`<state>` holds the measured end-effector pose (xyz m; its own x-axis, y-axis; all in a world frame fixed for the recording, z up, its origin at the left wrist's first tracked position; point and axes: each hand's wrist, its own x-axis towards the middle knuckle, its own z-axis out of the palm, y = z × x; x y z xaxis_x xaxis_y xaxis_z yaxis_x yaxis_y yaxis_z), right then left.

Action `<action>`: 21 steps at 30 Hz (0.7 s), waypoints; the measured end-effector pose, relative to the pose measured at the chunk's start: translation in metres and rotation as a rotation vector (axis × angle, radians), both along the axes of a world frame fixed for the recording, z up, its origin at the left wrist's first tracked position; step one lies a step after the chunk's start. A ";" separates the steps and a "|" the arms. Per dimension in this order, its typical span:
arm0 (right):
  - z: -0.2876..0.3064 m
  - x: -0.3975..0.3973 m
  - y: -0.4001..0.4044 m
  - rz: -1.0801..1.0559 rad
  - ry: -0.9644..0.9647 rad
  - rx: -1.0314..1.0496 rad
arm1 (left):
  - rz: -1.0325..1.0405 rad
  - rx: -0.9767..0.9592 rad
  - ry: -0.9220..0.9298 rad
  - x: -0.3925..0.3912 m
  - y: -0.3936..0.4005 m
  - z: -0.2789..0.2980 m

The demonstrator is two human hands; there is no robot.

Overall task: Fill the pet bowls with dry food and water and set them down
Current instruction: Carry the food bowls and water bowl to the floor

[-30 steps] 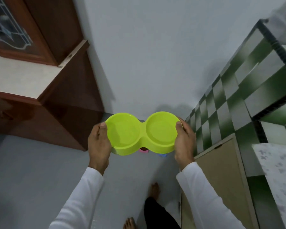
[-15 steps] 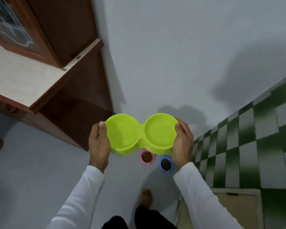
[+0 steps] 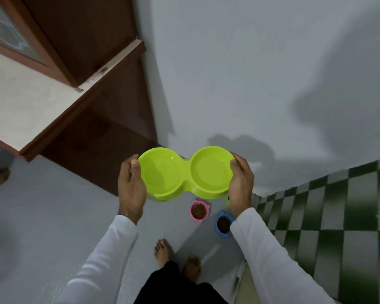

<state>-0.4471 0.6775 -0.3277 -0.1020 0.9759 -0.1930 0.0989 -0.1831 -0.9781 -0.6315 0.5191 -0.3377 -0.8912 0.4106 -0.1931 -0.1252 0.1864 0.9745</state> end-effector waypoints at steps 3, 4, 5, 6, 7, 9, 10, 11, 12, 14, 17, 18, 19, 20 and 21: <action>-0.017 -0.011 0.017 0.034 0.010 0.015 | -0.016 -0.021 -0.031 -0.014 0.014 -0.021; -0.023 -0.016 0.023 0.036 0.019 0.019 | -0.020 -0.015 -0.045 -0.018 0.018 -0.027; -0.033 -0.021 0.029 0.034 0.021 0.013 | -0.019 -0.015 -0.060 -0.022 0.024 -0.035; -0.040 -0.025 0.034 0.037 0.024 0.013 | -0.013 -0.014 -0.073 -0.025 0.028 -0.042; -0.047 -0.028 0.038 0.044 0.022 0.016 | -0.005 -0.017 -0.083 -0.028 0.031 -0.047; -0.065 -0.035 0.048 0.057 0.011 0.010 | 0.008 -0.034 -0.096 -0.033 0.040 -0.062; -0.075 -0.038 0.054 0.064 0.009 0.008 | 0.011 -0.038 -0.101 -0.035 0.045 -0.071; -0.086 -0.041 0.059 0.069 0.009 0.004 | 0.013 -0.044 -0.104 -0.038 0.049 -0.079; -0.096 -0.044 0.064 0.072 0.009 -0.001 | 0.017 -0.047 -0.105 -0.040 0.053 -0.089; -0.117 -0.053 0.076 0.089 0.011 -0.018 | 0.034 -0.053 -0.093 -0.043 0.062 -0.110; -0.151 -0.062 0.092 0.130 -0.002 -0.038 | 0.060 -0.046 -0.095 -0.046 0.072 -0.145; -0.164 -0.066 0.098 0.145 -0.007 -0.036 | 0.078 -0.044 -0.102 -0.047 0.075 -0.161; -0.177 -0.069 0.104 0.152 -0.009 -0.036 | 0.093 -0.041 -0.106 -0.048 0.078 -0.176; -0.189 -0.072 0.109 0.155 -0.008 -0.037 | 0.096 -0.038 -0.113 -0.049 0.081 -0.190; -0.205 -0.076 0.115 0.161 -0.010 -0.039 | 0.101 -0.044 -0.113 -0.051 0.085 -0.206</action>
